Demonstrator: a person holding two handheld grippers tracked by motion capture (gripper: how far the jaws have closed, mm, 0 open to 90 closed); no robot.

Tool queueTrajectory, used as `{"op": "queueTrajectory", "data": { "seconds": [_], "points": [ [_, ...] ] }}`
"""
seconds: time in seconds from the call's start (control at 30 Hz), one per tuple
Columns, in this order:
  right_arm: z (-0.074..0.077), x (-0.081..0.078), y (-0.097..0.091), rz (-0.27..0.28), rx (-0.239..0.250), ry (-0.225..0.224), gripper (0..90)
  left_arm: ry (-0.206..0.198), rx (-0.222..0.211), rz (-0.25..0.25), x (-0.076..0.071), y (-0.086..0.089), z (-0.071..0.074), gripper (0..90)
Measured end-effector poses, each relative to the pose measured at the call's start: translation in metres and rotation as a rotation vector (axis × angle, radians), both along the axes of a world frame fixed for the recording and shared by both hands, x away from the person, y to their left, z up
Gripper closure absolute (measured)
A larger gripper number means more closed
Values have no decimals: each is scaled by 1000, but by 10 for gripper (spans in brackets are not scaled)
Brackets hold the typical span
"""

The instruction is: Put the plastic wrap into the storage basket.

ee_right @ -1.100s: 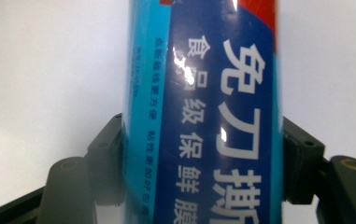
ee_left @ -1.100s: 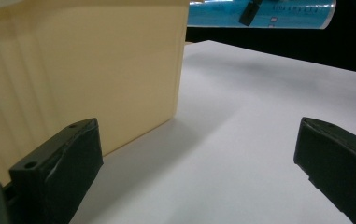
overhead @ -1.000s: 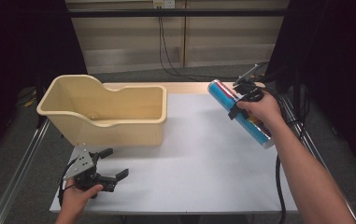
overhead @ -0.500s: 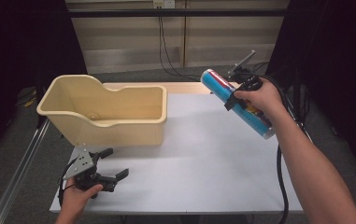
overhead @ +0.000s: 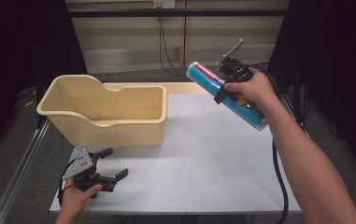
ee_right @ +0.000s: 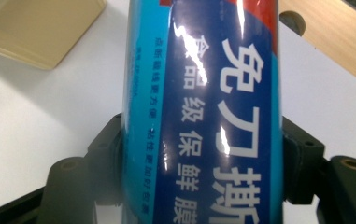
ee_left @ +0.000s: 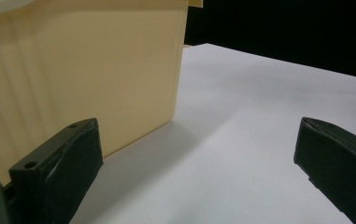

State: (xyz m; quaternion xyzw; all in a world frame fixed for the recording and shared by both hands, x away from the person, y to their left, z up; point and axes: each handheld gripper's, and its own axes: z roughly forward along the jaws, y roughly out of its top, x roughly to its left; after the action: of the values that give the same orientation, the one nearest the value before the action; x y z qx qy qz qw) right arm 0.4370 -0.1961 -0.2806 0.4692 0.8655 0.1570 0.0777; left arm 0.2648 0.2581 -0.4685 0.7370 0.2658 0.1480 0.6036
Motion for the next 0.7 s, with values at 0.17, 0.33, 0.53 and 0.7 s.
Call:
{"op": "queueTrajectory", "data": {
  "seconds": [0.17, 0.33, 0.53, 0.7],
  "points": [
    [8, 1, 11, 32, 6, -6, 317, 1, -1, 1, 0, 0, 0, 10],
    [15, 1, 23, 68, 6, -12, 317, 0, 0, -3, 0, 0, 0, 9],
    [23, 0, 37, 102, 23, -18, 317, -2, -1, -5, 0, 0, 0, 9],
    [27, 0, 50, 141, 26, -22, 317, -3, -1, -7, 0, 0, 0, 9]
  ]
}}
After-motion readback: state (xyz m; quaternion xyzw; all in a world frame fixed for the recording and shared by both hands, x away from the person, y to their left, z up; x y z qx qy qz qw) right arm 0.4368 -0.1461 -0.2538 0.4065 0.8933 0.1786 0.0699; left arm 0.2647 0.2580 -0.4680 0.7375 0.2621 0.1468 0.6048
